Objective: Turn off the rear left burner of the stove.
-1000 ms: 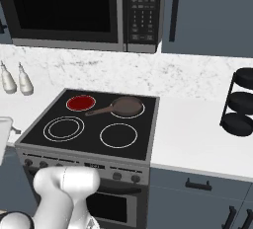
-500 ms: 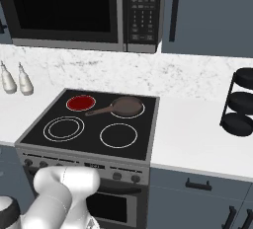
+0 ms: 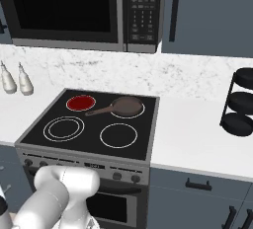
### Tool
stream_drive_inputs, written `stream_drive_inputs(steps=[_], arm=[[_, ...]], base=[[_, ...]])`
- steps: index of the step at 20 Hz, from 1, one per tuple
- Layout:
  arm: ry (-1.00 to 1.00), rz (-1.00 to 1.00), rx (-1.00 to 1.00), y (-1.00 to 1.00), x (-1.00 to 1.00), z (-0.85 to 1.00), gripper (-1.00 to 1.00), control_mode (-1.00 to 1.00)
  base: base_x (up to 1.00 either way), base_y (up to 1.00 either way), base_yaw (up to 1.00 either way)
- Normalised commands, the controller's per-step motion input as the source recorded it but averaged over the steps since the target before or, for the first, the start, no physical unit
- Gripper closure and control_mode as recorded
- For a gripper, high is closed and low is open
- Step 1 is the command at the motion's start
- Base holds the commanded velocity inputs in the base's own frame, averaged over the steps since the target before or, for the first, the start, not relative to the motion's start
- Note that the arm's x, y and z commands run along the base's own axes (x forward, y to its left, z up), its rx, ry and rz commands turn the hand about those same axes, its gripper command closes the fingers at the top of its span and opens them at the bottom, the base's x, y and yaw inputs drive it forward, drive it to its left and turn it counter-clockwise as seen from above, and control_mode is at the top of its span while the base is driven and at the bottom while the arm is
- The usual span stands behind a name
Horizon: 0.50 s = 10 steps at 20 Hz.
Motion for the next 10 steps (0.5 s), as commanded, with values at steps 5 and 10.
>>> stream_drive_inputs(steps=[5,10], arm=[[-0.03,0.08,-0.12,-0.07,0.11,-0.42,-1.00,-1.00],[-0.05,0.03,-0.01,-0.26,0.29,-0.16,-1.00,-1.00]], base=[[0.00,0.00,0.00],[0.00,0.00,0.00]])
